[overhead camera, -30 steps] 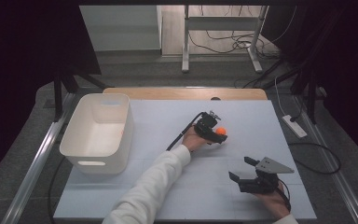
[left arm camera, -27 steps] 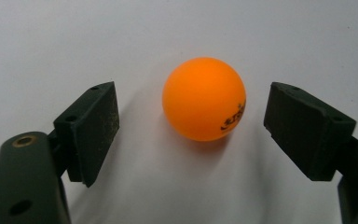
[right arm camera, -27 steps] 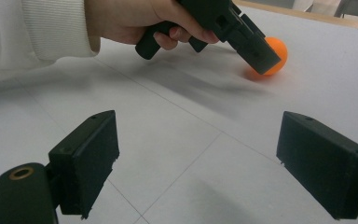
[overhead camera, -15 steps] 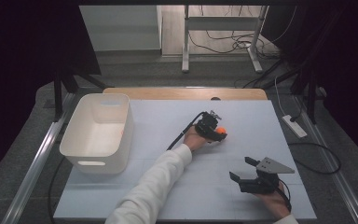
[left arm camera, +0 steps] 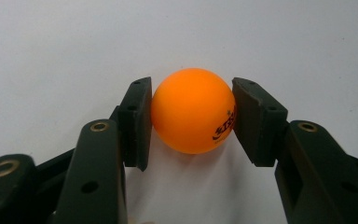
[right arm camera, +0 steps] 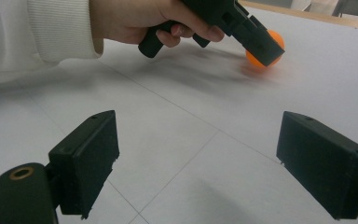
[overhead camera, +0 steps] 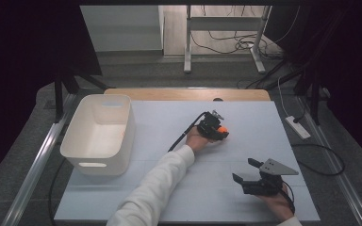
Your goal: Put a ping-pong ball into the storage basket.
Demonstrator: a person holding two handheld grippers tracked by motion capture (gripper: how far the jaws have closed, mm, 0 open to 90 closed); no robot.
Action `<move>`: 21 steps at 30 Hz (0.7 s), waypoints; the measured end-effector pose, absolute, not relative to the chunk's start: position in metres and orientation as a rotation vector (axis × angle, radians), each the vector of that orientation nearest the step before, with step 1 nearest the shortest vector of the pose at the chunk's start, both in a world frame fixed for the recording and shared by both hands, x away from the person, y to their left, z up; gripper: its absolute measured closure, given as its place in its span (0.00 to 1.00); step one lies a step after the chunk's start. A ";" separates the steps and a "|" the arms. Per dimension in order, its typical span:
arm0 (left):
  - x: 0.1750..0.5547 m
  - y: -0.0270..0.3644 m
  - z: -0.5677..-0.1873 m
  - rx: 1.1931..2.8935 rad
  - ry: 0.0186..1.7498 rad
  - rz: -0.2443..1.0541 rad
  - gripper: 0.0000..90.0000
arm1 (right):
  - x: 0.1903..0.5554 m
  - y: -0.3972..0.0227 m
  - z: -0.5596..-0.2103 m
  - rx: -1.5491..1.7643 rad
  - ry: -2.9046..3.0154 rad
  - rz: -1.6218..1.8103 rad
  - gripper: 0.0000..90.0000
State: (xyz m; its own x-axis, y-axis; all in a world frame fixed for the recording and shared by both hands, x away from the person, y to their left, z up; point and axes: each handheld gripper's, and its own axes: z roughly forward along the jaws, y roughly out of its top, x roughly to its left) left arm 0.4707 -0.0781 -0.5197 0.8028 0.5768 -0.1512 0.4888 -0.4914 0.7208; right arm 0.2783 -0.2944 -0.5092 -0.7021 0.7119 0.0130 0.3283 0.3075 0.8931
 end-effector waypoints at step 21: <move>0.460 -0.066 -0.501 2.156 0.763 0.153 0.57 | 0.278 -0.294 -0.509 0.930 2.194 1.352 0.14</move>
State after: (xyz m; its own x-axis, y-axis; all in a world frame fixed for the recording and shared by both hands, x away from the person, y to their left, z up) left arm 0.4596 -0.0659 -0.5011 0.8085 0.5702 -0.1457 0.4700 -0.4766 0.7429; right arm 0.2785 -0.2944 -0.5094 -0.6992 0.7149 0.0085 0.3290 0.3112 0.8916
